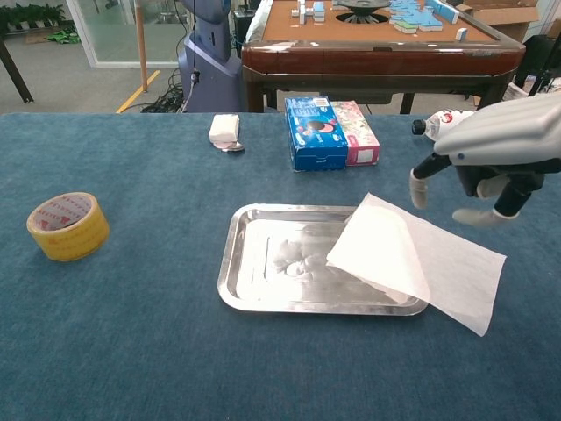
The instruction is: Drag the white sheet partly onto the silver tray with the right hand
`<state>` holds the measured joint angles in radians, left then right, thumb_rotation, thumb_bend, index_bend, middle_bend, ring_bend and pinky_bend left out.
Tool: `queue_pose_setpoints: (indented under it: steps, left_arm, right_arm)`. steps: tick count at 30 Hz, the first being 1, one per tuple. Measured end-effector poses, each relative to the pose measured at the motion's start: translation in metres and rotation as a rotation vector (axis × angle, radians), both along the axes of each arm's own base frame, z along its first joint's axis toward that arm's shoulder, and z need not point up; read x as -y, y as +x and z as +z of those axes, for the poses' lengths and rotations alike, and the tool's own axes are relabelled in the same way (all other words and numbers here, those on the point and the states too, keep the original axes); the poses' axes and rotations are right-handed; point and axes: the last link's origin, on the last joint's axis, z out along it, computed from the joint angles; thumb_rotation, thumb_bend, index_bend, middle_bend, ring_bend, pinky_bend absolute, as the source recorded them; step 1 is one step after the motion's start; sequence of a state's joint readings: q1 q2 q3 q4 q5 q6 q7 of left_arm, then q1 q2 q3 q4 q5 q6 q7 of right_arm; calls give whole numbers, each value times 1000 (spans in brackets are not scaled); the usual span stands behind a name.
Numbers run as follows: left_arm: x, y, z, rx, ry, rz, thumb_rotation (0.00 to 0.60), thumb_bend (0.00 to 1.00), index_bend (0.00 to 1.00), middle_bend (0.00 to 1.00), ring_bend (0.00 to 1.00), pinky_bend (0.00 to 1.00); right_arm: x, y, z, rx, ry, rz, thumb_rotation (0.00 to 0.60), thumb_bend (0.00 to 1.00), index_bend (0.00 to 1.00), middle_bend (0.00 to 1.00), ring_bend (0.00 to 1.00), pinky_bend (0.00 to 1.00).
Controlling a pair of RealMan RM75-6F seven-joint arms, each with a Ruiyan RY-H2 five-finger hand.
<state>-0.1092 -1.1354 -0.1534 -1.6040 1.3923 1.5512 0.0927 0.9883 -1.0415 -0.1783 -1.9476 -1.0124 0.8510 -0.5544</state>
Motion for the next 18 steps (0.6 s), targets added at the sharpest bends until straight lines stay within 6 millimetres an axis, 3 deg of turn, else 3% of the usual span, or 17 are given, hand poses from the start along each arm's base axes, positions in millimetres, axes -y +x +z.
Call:
queue_pose_setpoints:
  steps: [1, 3, 8, 18]
  left_arm:
    - [0, 0, 0, -1, -1, 1, 600, 249, 556, 358, 233, 321]
    - [0, 0, -1, -2, -4, 2, 600, 249, 556, 359, 233, 321]
    - [-1, 0, -4, -7, -15, 6, 600, 249, 556, 359, 233, 321]
    - [-1, -1, -5, -5, -19, 5, 600, 249, 556, 359, 233, 321]
  right_arm:
    - [-2, -2, 2, 13, -9, -3, 600, 888, 538, 931, 798, 842]
    - [-5, -5, 8, 44, -32, -9, 600, 988, 608, 930, 797, 842]
    - [-14, -15, 16, 110, -86, -5, 600, 1000, 730, 930, 797, 842]
    - [-28, -35, 28, 218, -212, 20, 600, 1000, 740, 961, 804, 842]
